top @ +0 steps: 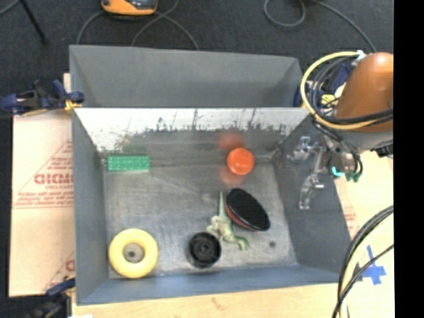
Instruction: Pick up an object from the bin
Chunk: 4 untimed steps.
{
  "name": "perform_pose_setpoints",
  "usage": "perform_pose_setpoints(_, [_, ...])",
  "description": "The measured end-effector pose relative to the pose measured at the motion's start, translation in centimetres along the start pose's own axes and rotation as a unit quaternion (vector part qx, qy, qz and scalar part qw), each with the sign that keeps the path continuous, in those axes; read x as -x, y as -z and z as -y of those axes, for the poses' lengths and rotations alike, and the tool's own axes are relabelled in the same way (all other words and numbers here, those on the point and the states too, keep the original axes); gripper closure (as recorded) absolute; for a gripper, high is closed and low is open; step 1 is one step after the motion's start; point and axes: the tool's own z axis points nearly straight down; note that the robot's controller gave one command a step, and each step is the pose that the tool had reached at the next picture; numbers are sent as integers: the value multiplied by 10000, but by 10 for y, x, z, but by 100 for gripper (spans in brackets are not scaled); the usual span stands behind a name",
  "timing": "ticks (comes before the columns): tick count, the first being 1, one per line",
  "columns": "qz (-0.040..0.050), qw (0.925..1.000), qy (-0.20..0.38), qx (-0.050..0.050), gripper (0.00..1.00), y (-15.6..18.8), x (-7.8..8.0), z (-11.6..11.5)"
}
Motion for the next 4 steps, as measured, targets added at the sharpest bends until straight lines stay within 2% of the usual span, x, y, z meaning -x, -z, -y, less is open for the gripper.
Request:
perform_pose_setpoints(1, [39, 10000, 16, -8, 0, 5, 2, -1])
perform_pose_setpoints(2, [69, 9988, 478, -22, 0, -15, 1, -9])
perform_pose_setpoints(3, [51, 9931, 1174, -10, 0, -76, -51, -42])
perform_pose_setpoints(4, [46, 9930, 1177, -1, 0, -102, -77, -57])
